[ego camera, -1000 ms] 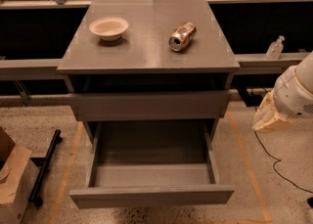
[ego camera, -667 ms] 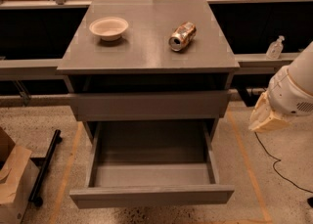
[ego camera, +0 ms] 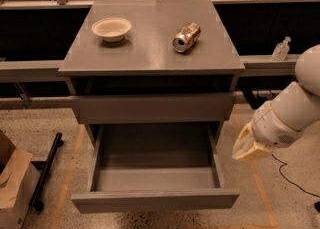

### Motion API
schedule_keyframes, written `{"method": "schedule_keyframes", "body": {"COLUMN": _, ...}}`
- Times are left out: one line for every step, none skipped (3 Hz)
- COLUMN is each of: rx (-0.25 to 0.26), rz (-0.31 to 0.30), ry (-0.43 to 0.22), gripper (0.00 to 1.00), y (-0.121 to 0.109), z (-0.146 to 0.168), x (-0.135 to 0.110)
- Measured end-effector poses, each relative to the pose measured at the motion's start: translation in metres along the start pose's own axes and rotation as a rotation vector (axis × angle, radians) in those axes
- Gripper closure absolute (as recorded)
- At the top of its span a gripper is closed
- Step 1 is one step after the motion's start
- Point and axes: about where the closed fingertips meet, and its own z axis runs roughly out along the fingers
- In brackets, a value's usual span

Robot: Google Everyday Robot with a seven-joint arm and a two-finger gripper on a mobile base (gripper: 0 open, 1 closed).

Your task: Close middle drawer

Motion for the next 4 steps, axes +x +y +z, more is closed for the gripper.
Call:
{"method": "schedule_keyframes", "body": {"rx": -0.003, "rz": -0.013, "ry": -0.073, "gripper": 1.0, "y": 0.01, "z": 0.045, "x": 0.002}}
{"method": "schedule_keyframes", "body": {"rx": 0.013, "rz": -0.002, "ry": -0.112, "gripper": 1.0, "y": 0.007, "z": 0.084, "x": 0.011}}
{"method": "schedule_keyframes", "body": {"rx": 0.023, "rz": 0.0, "ry": -0.116, "gripper": 1.0, "y": 0.004, "z": 0.087, "x": 0.012}}
{"method": "schedule_keyframes", "body": {"rx": -0.012, "rz": 0.022, "ry": -0.124, "gripper": 1.0, "y": 0.011, "z": 0.108, "x": 0.017}}
